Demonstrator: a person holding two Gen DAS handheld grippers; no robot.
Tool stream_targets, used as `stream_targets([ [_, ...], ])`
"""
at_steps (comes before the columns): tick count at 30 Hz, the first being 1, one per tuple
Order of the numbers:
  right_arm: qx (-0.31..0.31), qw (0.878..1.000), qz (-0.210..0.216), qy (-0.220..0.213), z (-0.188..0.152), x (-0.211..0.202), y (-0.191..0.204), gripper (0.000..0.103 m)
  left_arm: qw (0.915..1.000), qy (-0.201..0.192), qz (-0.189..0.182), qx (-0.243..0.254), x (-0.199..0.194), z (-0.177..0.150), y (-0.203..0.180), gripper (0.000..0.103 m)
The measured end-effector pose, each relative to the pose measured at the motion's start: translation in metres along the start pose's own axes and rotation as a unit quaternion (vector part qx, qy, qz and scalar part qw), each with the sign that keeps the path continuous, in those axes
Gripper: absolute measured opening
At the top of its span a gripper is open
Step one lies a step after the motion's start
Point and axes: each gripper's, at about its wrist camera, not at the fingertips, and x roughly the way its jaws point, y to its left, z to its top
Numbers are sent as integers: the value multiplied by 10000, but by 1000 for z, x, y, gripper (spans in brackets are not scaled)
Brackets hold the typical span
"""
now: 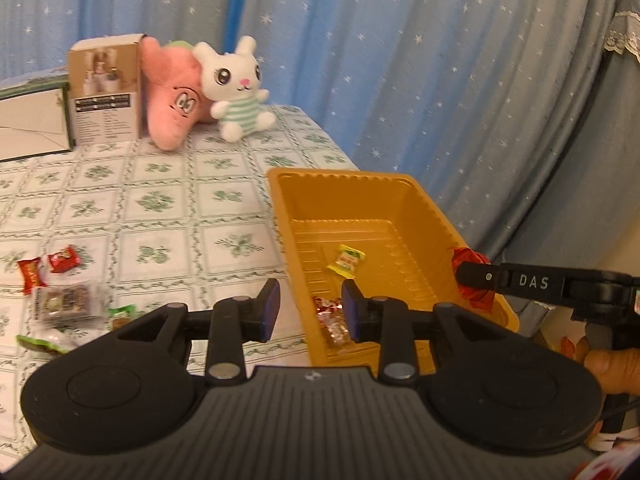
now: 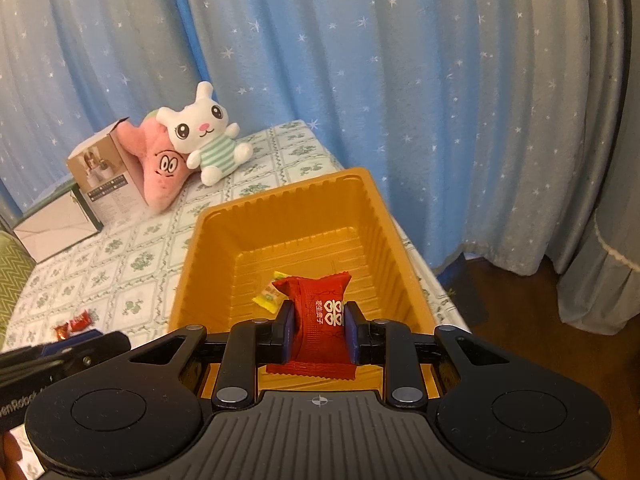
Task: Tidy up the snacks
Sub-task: 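Carry both snacks over the orange tray and open both tools to release, then withdraw both tools from the tray toward the remaining snacks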
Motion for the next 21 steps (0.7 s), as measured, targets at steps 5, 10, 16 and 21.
stream_targets([
  [5,87,9996,285,16,1,4,5,29,9999,-57,122,-45,-10,-2,9,33],
  [10,249,9989,271,-276,-1,-11,2,59,9996,-81,243,-91,-21,-7,17,40],
  [16,422,9987,163,-221,-12,-37,3,59,9993,-111,302,-188,-43,-16,23,44],
  [21,494,9985,137,-190,-30,-64,14,59,9989,-175,403,-165,-69,-24,25,50],
])
